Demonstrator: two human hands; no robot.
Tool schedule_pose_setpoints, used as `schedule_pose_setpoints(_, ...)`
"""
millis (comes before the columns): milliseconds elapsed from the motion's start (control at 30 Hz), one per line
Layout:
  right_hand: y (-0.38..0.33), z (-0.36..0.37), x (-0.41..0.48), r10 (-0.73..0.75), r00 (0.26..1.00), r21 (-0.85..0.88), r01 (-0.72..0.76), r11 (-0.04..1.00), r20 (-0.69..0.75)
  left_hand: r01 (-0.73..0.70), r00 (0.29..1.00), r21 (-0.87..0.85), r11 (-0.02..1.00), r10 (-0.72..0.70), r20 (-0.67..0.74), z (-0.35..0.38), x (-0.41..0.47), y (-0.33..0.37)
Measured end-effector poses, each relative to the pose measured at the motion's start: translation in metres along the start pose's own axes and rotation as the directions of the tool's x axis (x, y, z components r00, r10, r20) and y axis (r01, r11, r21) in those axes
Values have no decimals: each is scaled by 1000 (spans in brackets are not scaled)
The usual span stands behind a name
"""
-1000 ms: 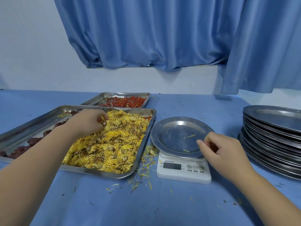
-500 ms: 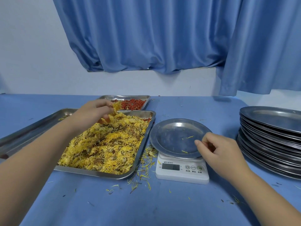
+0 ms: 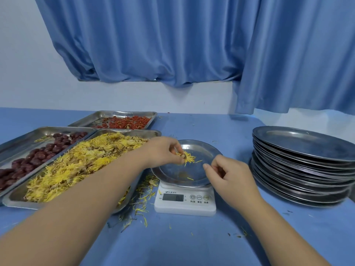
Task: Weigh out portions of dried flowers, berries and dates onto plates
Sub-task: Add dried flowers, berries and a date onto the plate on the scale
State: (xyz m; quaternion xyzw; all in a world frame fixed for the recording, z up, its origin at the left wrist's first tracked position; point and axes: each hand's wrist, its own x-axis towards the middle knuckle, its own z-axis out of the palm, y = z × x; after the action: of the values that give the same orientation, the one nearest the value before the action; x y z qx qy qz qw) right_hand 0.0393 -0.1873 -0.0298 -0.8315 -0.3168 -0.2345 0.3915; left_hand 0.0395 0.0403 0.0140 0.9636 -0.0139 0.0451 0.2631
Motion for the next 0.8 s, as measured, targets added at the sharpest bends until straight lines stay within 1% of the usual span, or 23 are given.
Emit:
schedule_pose_setpoints(133,-1,-2,-1,-2,1000,1,2,1000,8,14,1000,65,998,-15,16,-4,0,-6)
schedule_pose_setpoints(300,-7,1,-3,-39,998,-28,41,999,38,-7,998,-7,1000,6,-66,-21,-21,-18)
schedule_pose_setpoints(367,-14,3,-6,-107,993,-88,111,990,53,-11,993,-38,999,6,-121,-30,-31,-26)
schedule_pose_setpoints(467,-36,12,-9,-253,967,-156,252,955,12,15,981,-75,997,-29,-190,-45,-47,-44)
schedule_pose_setpoints(500,-45,18,-8,-280,960,-170,276,946,2,27,978,-78,997,-42,-202,-51,-53,-51)
schedule_pose_setpoints(567,-65,35,-6,-255,967,-173,249,953,-13,50,972,-60,997,-62,-226,-66,-62,-67)
schedule_pose_setpoints(667,-94,66,8,-133,991,-120,133,984,2,93,960,-30,995,-97,-263,-97,-73,-92)
schedule_pose_setpoints(800,-118,101,18,-140,990,-132,142,981,23,211,920,14,977,-193,-342,-143,-80,-134)
